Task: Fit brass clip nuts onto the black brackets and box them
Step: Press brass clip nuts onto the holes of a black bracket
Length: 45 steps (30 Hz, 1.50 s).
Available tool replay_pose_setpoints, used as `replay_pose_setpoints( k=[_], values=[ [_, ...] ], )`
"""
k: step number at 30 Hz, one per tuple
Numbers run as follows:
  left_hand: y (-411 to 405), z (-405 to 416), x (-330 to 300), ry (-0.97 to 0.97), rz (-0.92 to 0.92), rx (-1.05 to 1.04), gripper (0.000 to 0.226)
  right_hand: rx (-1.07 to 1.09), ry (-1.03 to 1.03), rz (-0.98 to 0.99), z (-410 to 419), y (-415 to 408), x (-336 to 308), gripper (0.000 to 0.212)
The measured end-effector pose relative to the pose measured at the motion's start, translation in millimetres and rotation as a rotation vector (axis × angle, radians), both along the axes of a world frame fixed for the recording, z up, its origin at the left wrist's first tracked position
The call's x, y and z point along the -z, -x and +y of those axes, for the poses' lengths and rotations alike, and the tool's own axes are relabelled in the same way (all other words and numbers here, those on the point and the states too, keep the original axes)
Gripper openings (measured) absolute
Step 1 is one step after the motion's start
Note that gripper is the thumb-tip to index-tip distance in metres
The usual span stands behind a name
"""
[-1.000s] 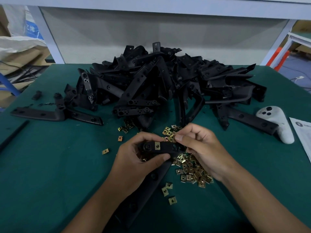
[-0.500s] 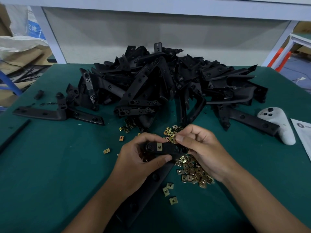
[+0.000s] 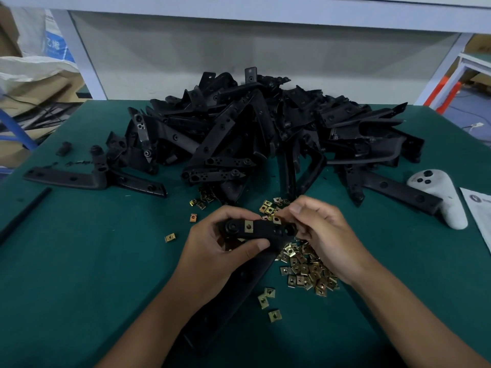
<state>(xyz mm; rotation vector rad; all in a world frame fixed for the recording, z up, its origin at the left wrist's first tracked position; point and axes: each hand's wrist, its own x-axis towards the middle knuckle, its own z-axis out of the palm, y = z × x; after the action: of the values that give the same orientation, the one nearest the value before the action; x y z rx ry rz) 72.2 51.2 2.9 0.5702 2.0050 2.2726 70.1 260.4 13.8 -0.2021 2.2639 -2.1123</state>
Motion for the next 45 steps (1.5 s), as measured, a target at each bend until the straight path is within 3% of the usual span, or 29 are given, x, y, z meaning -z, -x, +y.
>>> replay_pose_setpoints(
  k=[12, 20, 33, 36, 45],
  values=[
    [0, -1, -4, -0.039, 0.009, 0.027, 0.026, 0.092, -0.05, 0.25, -7, -6, -3, 0.021],
    [0, -2, -4, -0.06, -0.021, 0.043, 0.027, 0.032, 0.007, 0.168, -3, -6, -4, 0.033],
    [1, -3, -2, 0.005, -0.003, -0.034, 0.028, -0.101, -0.01, 0.113, -2, -6, -4, 0.013],
    [2, -2, -2, -0.046, -0.017, -0.112, 0.027, -0.158, -0.043, 0.08, -5, -8, -3, 0.03],
    [-14, 1, -16, 0.024, 0.021, -0.2, 0.024, -0.061, -0.154, 0.159, 1, -22, -40, 0.025]
  ],
)
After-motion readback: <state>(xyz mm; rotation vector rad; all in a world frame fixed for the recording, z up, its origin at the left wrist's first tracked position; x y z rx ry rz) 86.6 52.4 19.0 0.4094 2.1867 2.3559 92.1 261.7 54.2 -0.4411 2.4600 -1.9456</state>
